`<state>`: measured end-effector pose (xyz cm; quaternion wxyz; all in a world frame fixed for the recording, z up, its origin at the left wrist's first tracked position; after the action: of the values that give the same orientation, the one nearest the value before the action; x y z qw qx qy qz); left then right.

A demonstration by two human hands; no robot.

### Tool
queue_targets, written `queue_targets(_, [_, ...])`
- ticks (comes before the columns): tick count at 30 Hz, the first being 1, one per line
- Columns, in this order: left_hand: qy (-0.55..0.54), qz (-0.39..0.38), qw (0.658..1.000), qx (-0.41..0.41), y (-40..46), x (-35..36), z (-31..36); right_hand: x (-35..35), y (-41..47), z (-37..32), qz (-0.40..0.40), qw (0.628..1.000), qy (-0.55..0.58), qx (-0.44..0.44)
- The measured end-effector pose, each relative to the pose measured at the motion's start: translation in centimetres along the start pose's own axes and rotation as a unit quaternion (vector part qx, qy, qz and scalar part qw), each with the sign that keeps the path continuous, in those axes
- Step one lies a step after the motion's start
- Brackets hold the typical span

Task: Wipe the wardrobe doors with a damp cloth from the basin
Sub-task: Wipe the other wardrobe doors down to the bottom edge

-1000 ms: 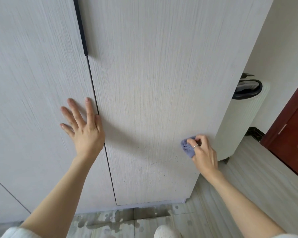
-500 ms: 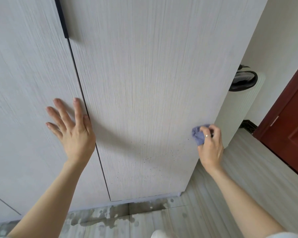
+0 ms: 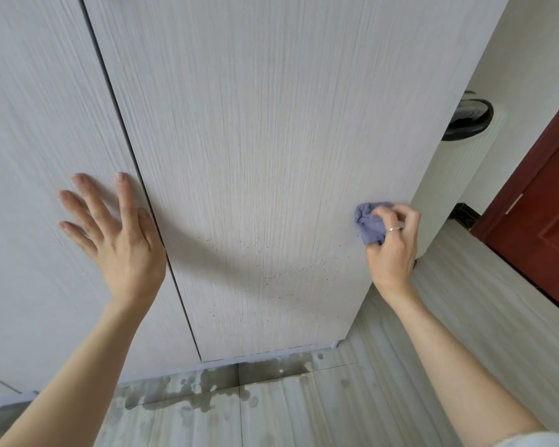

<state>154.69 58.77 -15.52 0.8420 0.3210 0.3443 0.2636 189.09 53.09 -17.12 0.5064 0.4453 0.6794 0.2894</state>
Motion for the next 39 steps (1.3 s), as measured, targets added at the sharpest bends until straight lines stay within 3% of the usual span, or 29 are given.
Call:
queue_targets(6, [0.010,0.031,0.999,0.026,-0.5,0.9,-0.9,2.4,-8.0,3.8,-0.250,0.964,-0.054,-0.079])
queue_targets(8, [0.014,0.026,0.999,0.028,-1.4,1.4,-1.5,2.4,-7.8,4.4,-0.240,0.960,-0.067,-0.125])
queue_targets(10, [0.017,0.021,0.999,0.032,-2.2,1.7,-2.1,2.0,-6.7,4.6,-0.175,0.973,-0.067,-0.138])
queue_targets(14, [0.022,0.035,0.998,0.050,-2.6,2.2,-2.5,2.0,-3.2,5.0,0.007,1.000,0.029,-0.004])
queue_targets(16, [0.016,0.043,0.998,0.051,-2.5,2.5,-2.4,2.5,-3.3,5.2,0.034,0.999,0.040,0.010])
queue_targets(23, [-0.015,0.055,0.998,0.032,-4.2,3.6,-3.0,4.0,-10.7,6.8,-0.092,0.995,0.018,0.028])
queue_targets(31, [-0.003,0.053,0.998,0.028,-5.4,4.1,-4.0,4.3,-5.1,2.1,0.052,0.994,0.097,-0.013])
queue_targets(33, [-0.002,0.050,0.998,0.023,-5.6,4.2,-4.0,5.0,-7.5,2.0,0.004,0.996,0.084,-0.041])
queue_targets(36, [0.002,0.050,0.999,0.019,-5.6,4.3,-4.1,5.6,-12.0,2.2,-0.178,0.977,0.056,-0.102])
queue_targets(37, [0.003,0.051,0.999,0.018,-5.7,4.2,-4.1,5.4,-12.6,2.2,-0.200,0.970,0.040,-0.132])
queue_targets(39, [0.003,0.053,0.998,0.021,-5.7,4.3,-4.1,5.1,-11.9,2.1,-0.168,0.973,0.045,-0.155])
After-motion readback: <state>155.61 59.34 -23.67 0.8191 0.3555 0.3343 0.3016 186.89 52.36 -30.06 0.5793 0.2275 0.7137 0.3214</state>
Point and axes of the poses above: each hand's wrist, its own y-axis towards the middle knuckle, its own x-axis out of the palm, z = x × y, the point moved 1 cm from there along y, towards the middle knuckle, and after that the axes turned 11 degrees about -y, right-handed, at the moved point
